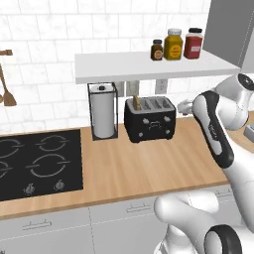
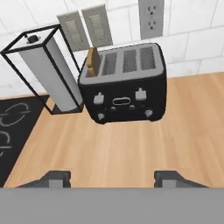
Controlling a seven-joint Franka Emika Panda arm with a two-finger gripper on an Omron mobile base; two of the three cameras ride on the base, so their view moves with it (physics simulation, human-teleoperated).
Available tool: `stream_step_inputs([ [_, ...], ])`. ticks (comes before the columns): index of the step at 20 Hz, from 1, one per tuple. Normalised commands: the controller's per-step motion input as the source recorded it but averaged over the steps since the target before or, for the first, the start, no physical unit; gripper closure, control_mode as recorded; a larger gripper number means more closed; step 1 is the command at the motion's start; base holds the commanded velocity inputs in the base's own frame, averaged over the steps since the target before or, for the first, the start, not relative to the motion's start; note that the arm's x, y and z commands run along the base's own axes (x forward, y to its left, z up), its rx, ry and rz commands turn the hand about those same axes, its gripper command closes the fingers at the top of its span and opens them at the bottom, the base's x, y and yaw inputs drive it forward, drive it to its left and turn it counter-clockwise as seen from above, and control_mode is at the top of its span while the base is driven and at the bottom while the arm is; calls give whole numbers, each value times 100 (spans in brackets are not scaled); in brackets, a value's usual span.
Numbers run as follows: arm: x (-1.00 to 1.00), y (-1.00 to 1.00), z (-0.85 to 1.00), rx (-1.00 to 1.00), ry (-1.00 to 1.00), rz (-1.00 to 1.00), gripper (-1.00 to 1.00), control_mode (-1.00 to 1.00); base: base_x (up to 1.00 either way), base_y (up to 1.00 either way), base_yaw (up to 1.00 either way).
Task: Start the toaster. Once the lever pops up, take the bread to the plate on the dining counter.
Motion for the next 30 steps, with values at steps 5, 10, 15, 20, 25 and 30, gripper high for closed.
stream_step_inputs([
  [5, 31, 80, -2, -1, -3, -15, 100, -100, 0, 0, 0],
  [10, 30, 42, -17, -12, 7, -3, 100, -100, 0, 0, 0],
  [15, 53, 7, -43, -11, 5, -1, 100, -100, 0, 0, 0],
  [20, 46, 3, -24, 0, -9, 0, 100, -100, 0, 0, 0],
  [25, 46, 17, -30, -1, 6, 0, 100, -100, 0, 0, 0],
  [30, 57, 13, -14, -1, 11, 0, 100, -100, 0, 0, 0],
])
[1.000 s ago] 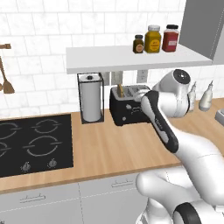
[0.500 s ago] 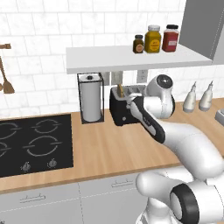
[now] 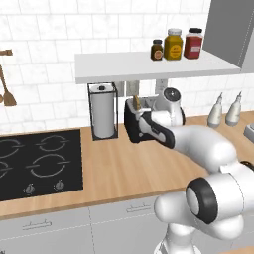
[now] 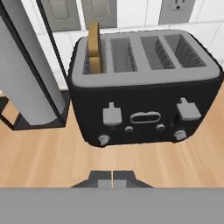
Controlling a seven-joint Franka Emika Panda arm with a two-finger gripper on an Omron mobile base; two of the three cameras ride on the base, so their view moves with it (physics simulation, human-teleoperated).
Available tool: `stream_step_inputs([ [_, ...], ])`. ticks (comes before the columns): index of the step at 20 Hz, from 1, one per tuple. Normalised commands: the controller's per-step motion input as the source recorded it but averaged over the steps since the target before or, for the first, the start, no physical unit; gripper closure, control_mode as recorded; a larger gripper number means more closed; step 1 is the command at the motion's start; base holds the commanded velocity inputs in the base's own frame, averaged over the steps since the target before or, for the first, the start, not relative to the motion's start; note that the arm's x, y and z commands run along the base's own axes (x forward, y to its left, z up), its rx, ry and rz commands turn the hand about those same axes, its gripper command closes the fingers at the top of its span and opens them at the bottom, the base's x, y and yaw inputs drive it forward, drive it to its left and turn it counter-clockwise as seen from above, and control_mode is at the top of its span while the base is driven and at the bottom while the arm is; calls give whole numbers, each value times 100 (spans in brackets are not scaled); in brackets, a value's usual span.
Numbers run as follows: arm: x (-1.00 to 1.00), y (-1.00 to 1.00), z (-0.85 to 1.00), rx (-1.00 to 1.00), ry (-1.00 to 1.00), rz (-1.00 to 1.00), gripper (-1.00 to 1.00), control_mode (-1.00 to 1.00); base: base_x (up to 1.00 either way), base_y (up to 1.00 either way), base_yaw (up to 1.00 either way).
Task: Start the toaster. Once the lever pops up, take the bread to the plate on the dining counter.
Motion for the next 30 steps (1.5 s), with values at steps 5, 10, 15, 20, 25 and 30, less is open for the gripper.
stream_step_inputs([
  [5, 50, 7, -26, -4, 5, 0, 100, -100, 0, 0, 0],
  [10, 27, 0, -27, -6, 0, -1, 100, -100, 0, 0, 0],
  [15, 29, 0, -24, -3, 0, -2, 100, -100, 0, 0, 0],
  [20, 32, 0, -13, 0, 0, 0, 100, -100, 0, 0, 0],
  [25, 32, 0, -4, 0, 0, 0, 100, -100, 0, 0, 0],
  [30, 27, 0, -12, 0, 0, 0, 100, -100, 0, 0, 0],
])
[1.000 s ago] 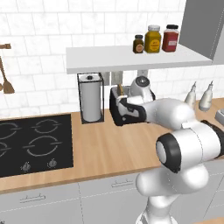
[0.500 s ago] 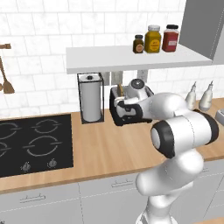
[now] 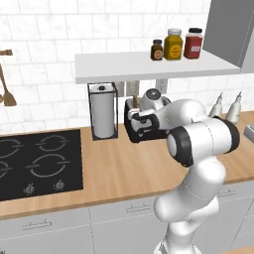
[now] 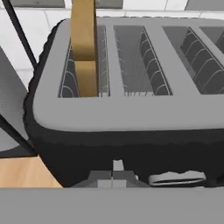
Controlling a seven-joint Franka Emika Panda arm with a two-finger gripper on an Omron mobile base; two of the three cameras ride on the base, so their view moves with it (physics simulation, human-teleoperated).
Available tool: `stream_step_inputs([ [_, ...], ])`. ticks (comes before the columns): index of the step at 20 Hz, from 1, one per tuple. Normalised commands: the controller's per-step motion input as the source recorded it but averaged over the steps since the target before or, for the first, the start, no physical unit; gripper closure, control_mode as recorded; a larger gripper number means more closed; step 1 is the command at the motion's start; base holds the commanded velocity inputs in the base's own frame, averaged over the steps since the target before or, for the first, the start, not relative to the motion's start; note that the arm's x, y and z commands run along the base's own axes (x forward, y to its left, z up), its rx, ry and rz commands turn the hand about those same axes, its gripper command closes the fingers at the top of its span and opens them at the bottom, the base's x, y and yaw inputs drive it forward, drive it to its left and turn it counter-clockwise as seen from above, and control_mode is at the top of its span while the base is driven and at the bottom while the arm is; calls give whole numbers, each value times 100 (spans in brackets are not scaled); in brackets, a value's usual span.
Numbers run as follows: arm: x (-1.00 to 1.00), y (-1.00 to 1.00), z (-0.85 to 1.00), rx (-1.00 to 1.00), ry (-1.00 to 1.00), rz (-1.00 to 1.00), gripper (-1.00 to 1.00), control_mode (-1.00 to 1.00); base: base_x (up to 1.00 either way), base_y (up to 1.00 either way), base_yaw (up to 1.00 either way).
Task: Start the toaster. Once the lever pops up, take the bread to the plate on the dining counter.
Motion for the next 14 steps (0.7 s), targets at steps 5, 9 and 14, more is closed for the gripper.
stream_step_inputs([
  [5, 7, 0, -38, -3, 0, 0, 100, -100, 0, 0, 0],
  [9, 0, 0, -46, -3, 0, -1, 100, -100, 0, 0, 0],
  [14, 0, 0, -45, -3, 0, -3, 100, -100, 0, 0, 0],
])
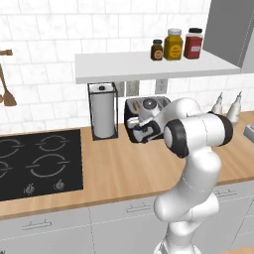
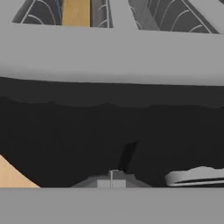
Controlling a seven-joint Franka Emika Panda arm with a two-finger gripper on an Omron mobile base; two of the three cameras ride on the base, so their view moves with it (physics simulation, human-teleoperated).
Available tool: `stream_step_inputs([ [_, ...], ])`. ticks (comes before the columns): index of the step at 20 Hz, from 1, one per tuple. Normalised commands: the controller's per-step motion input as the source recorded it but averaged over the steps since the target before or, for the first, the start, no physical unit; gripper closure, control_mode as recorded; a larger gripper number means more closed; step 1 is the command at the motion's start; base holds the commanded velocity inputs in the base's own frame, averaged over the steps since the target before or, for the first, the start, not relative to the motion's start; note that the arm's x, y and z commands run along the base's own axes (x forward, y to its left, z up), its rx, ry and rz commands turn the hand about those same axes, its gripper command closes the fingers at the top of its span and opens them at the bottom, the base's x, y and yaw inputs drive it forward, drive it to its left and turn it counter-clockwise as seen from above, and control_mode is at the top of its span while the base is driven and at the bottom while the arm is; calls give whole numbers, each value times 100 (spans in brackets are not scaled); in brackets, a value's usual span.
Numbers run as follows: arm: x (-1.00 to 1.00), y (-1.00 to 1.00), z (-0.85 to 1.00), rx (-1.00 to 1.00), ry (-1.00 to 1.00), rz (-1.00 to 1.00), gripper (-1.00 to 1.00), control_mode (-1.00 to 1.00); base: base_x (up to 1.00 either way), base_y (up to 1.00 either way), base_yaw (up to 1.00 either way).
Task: Start the toaster. Once the lever pops up, take the bread to the plate on the dining counter.
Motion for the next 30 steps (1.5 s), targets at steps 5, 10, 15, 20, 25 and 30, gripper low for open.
stream_step_inputs([
  [5, 0, -4, -38, -1, 2, -3, 100, -100, 0, 0, 0],
  [10, 0, -5, -34, 0, 2, -3, 100, -100, 0, 0, 0],
  [15, 0, -6, -29, 0, 2, -3, 100, -100, 0, 0, 0],
  [20, -2, -2, 12, 0, -10, 0, 100, -100, 0, 0, 0],
  [25, -9, 0, 38, 0, -7, 0, 100, -100, 0, 0, 0],
  [30, -9, -8, 51, 2, 1, -3, 100, -100, 0, 0, 0],
])
